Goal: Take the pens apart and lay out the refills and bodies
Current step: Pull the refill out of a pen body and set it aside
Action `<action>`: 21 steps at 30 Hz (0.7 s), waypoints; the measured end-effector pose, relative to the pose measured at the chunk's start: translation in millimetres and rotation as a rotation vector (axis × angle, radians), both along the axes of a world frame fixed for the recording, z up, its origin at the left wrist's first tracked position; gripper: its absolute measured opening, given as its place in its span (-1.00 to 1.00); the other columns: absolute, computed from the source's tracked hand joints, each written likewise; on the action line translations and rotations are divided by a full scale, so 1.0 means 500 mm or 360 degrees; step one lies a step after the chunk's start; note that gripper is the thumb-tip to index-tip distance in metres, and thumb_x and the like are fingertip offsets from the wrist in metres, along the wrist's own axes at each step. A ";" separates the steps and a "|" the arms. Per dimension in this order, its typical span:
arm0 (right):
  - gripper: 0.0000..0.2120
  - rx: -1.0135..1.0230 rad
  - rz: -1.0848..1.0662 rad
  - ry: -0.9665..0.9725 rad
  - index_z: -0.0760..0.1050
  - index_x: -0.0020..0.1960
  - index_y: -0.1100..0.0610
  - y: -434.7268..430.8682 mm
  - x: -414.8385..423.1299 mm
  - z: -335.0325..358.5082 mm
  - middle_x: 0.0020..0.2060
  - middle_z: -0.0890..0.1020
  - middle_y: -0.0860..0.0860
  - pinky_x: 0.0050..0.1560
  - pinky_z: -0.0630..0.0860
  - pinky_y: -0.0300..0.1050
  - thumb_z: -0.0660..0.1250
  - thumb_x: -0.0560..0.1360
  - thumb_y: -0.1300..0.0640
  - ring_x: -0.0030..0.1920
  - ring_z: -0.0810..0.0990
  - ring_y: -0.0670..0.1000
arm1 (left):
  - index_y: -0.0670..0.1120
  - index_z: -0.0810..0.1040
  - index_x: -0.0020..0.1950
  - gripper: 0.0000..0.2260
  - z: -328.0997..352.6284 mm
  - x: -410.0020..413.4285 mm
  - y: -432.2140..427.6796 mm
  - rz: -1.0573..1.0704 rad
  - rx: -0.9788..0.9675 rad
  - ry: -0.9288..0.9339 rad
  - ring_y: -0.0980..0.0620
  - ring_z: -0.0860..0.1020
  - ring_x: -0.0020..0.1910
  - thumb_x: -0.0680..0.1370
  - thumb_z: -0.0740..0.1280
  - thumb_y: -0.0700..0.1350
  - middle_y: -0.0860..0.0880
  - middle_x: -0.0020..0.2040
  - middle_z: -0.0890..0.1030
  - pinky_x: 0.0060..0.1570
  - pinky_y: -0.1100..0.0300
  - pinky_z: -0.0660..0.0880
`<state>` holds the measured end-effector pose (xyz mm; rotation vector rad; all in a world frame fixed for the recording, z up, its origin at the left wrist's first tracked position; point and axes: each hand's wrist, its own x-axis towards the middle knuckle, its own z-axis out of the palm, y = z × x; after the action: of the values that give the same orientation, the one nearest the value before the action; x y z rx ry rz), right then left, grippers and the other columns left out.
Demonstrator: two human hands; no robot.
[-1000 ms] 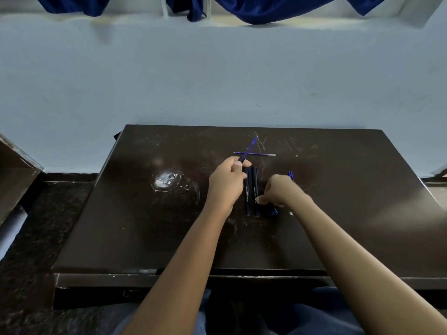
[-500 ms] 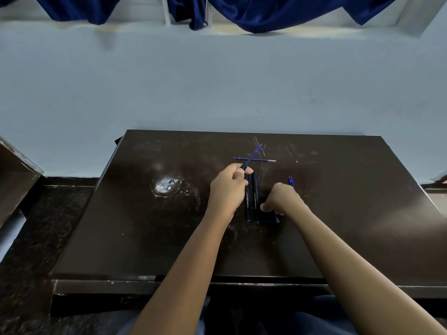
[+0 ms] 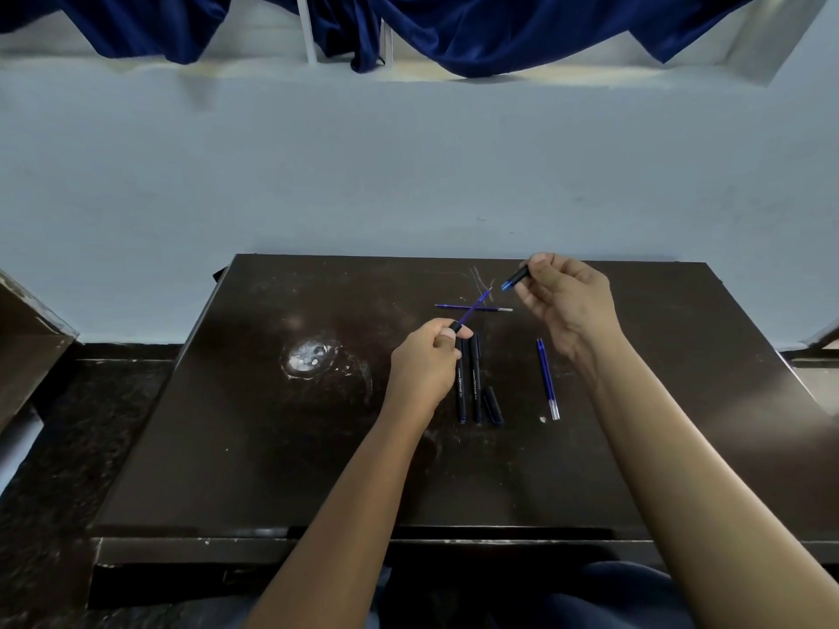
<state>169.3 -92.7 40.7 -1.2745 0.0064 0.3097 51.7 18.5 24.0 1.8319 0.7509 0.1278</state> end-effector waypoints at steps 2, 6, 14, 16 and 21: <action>-0.90 0.0003 0.0021 -0.0019 0.54 -0.16 0.19 0.001 0.000 -0.001 -0.23 0.59 0.05 -0.07 0.61 -0.19 0.33 0.53 0.25 -0.20 0.60 -0.03 | 0.02 0.57 0.11 -0.71 0.001 -0.001 -0.002 -0.0004 -0.0001 0.0006 0.21 0.41 -0.31 0.66 0.05 -0.07 0.01 -0.08 0.55 -0.39 0.38 0.29; -0.93 0.0001 0.0042 -0.0037 0.54 -0.13 0.21 0.004 -0.006 0.003 -0.23 0.60 0.05 -0.10 0.60 -0.20 0.32 0.53 0.25 -0.24 0.62 -0.06 | 0.02 0.58 0.12 -0.72 -0.002 -0.001 -0.005 -0.0015 -0.0010 0.0018 0.22 0.40 -0.34 0.66 0.06 -0.08 0.02 -0.09 0.54 -0.42 0.42 0.28; -0.92 -0.0159 0.0165 -0.0152 0.52 -0.03 0.30 0.017 -0.021 -0.002 -0.22 0.60 0.07 -0.16 0.61 -0.24 0.31 0.53 0.28 -0.23 0.63 -0.07 | 0.00 0.58 0.13 -0.72 -0.002 0.001 -0.009 -0.0030 -0.0017 0.0017 0.21 0.41 -0.30 0.66 0.07 -0.08 -0.01 -0.06 0.56 -0.38 0.37 0.27; -0.96 -0.0188 0.0230 -0.0165 0.52 -0.10 0.27 0.021 -0.026 -0.002 -0.21 0.60 0.09 -0.18 0.61 -0.23 0.31 0.52 0.31 -0.25 0.63 -0.07 | 0.00 0.58 0.12 -0.73 -0.002 0.002 -0.011 -0.0036 -0.0026 -0.0002 0.21 0.43 -0.27 0.65 0.08 -0.08 0.01 -0.07 0.56 -0.37 0.36 0.27; -0.92 -0.0205 0.0363 -0.0125 0.50 -0.08 0.22 0.035 -0.039 -0.005 -0.20 0.59 0.11 -0.19 0.63 -0.23 0.35 0.48 0.35 -0.19 0.61 -0.02 | -0.05 0.60 0.03 -0.73 -0.003 0.008 -0.017 0.0052 -0.0165 -0.0053 0.16 0.52 -0.19 0.61 0.10 -0.14 0.06 -0.17 0.59 -0.22 0.32 0.39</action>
<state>149.7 -75.0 38.1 -1.4171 -0.1899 0.4611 55.9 10.2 22.5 1.7156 0.7510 0.1379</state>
